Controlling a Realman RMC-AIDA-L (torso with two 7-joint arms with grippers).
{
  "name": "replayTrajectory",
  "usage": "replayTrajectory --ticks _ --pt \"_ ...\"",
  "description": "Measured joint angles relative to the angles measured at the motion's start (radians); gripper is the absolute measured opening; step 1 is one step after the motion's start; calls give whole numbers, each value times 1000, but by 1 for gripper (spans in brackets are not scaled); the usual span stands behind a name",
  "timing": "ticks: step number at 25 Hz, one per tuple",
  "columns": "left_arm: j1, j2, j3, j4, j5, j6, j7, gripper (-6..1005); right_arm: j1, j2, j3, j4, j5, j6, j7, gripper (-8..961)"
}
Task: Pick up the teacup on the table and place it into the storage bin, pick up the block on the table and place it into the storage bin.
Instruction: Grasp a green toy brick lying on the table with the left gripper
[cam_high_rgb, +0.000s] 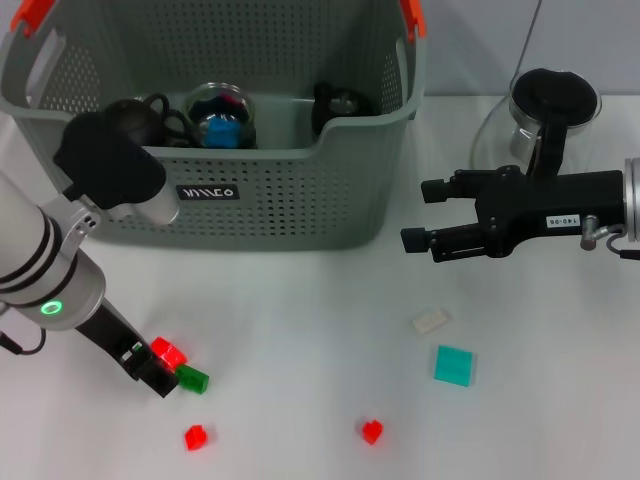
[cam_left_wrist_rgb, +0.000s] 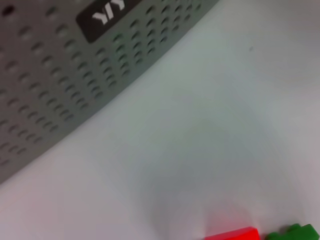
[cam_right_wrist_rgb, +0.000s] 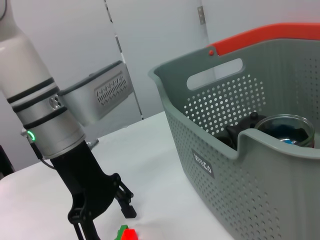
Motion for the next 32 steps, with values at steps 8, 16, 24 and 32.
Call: replayTrajectory --ticks 8,16,24,32 --pt "-4 3 1 -23 1 -30 0 878 -1 0 0 0 0 0 0 912" --pt "-4 9 0 -23 3 -31 2 866 0 0 0 -3 0 0 0 911" --pt "-4 12 -3 -24 3 -34 4 854 1 0 0 -3 0 0 0 912" --pt "-3 11 0 -35 3 -45 3 842 2 0 0 -2 0 0 0 911"
